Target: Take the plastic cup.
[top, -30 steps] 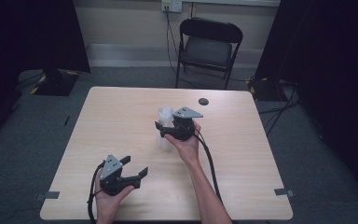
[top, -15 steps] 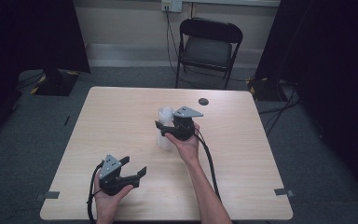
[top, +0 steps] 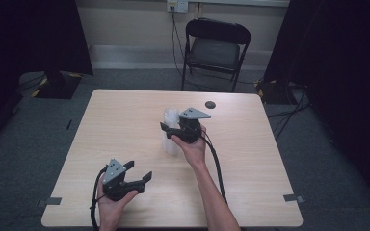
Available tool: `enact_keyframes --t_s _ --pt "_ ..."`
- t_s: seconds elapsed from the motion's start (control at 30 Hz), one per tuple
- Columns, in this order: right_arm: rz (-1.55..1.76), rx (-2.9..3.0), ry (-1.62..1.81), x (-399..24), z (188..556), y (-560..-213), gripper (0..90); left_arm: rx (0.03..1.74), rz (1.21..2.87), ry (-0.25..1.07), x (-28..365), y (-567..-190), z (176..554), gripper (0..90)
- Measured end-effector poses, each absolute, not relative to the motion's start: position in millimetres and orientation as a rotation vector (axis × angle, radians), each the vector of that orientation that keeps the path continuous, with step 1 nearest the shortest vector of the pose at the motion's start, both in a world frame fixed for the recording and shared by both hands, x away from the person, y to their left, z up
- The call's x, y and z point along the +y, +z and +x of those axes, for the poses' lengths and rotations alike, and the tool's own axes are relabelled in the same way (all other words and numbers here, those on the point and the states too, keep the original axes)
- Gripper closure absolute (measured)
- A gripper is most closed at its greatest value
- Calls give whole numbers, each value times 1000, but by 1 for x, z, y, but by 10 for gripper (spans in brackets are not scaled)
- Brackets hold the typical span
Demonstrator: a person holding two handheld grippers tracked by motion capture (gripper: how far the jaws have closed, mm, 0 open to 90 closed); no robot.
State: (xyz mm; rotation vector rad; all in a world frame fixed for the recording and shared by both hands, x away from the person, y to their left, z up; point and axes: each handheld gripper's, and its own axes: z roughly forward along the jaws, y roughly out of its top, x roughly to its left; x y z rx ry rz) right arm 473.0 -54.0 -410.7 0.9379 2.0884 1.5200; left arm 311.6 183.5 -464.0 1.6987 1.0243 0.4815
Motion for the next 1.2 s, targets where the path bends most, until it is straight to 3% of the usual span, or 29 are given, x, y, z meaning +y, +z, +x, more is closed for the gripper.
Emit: enact_keyframes --t_s 1.2 --pt "893 1997 1597 -56 466 -383 347 1012 1709 467 178 -468 311 193"
